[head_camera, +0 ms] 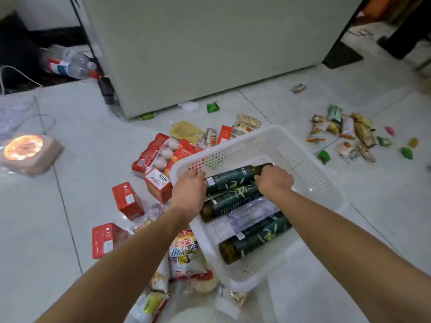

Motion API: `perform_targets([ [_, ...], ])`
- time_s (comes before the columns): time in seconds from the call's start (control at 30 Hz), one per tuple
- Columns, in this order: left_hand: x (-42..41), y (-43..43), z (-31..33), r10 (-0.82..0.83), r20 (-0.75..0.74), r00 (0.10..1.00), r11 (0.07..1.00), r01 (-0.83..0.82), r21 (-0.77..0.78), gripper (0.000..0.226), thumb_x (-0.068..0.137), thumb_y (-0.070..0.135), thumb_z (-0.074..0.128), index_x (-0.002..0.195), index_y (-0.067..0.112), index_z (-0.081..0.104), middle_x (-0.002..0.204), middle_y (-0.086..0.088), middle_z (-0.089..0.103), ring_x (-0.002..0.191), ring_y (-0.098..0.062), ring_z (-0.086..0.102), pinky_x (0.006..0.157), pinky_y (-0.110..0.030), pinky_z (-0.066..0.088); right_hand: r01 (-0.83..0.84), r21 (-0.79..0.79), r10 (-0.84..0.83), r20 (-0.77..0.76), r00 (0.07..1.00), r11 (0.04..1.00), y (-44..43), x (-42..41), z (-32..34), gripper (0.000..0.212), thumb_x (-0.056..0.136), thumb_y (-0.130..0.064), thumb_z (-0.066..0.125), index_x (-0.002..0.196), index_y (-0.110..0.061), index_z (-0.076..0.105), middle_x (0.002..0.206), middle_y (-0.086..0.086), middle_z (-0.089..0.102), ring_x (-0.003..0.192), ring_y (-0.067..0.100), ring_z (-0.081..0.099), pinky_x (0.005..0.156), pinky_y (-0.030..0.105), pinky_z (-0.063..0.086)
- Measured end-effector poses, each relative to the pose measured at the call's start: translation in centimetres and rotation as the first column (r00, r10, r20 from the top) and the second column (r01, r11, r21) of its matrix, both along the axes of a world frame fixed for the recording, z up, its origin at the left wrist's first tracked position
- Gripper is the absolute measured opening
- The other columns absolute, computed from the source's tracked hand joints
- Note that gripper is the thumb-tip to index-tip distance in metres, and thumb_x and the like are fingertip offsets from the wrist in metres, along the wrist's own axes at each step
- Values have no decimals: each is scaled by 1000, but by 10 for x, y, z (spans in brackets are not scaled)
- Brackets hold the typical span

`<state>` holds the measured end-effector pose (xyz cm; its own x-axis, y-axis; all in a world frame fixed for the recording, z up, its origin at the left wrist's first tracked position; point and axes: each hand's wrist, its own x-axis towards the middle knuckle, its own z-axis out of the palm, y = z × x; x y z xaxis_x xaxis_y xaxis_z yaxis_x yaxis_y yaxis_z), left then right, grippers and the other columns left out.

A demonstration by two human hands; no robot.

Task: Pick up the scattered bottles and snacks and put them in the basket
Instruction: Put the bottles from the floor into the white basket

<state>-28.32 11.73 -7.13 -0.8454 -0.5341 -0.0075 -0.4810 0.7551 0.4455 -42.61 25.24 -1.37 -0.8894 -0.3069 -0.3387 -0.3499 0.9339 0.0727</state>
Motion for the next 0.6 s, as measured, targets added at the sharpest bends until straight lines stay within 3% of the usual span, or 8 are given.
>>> perform_targets([
  [0.07, 26, -30, 13, 73, -70, 995, 985, -83, -151, 39, 98, 26, 40, 133, 13, 47, 134, -11, 51, 124, -30, 43, 103, -41, 35, -208, -9, 206, -112, 972, 978, -33, 17, 13, 26, 97, -28, 46, 106, -9, 61, 105, 9, 66, 95, 27, 63, 66, 29, 41],
  [0.17, 82, -77, 24, 277, -33, 960, 931, -276, -240, 54, 100, 38, 33, 148, 17, 26, 154, -10, 28, 143, -31, 20, 115, -44, 19, -461, -48, 442, -209, 872, 886, -83, 48, 20, 29, 97, -28, 45, 119, -11, 52, 105, 9, 65, 96, 26, 62, 64, 31, 40],
  [0.33, 182, -108, 20, 525, 132, 841, 841, -489, -230, 70, 96, 56, 22, 152, 19, 5, 160, -8, 5, 147, -32, -1, 119, -46, 7, -821, -43, 786, -264, 559, 569, -154, 110, 21, 38, 93, -30, 50, 128, -14, 45, 125, 8, 56, 115, 27, 52, 83, 38, 46],
  [0.4, 208, -102, 12, 549, 174, 818, 834, -520, -185, 78, 90, 64, 18, 152, 20, 0, 160, -7, -1, 146, -32, -6, 118, -48, 4, -897, -37, 863, -256, 435, 441, -172, 131, 14, 42, 92, -31, 52, 130, -15, 44, 130, 8, 53, 118, 27, 51, 88, 40, 45],
  [0.47, 223, -91, 1, 535, 226, 814, 844, -522, -120, 94, 76, 80, -1, 151, 23, -7, 159, -4, -11, 146, -31, -11, 117, -50, -1, -937, 0, 916, -209, 342, 350, -185, 148, 6, 53, 91, -33, 55, 137, -16, 37, 137, 9, 47, 122, 28, 47, 94, 41, 42],
  [0.53, 230, -79, -11, 467, 277, 840, 876, -481, -18, 119, 49, 92, -18, 149, 27, -13, 157, -2, -20, 145, -29, -16, 115, -50, -5, -950, 37, 943, -136, 303, 311, -192, 157, -2, 69, 88, -38, 59, 144, -18, 25, 148, 11, 33, 132, 30, 37, 104, 43, 36],
  [0.6, 231, -67, -20, 362, 315, 877, 906, -410, 103, 129, 38, 97, -12, 148, 30, -18, 156, -1, -24, 145, -27, -19, 115, -51, -7, -944, 93, 949, -61, 311, 315, -195, 160, -9, 83, 85, -37, 63, 149, -21, 13, 156, 11, 16, 142, 33, 20, 112, 47, 26],
])
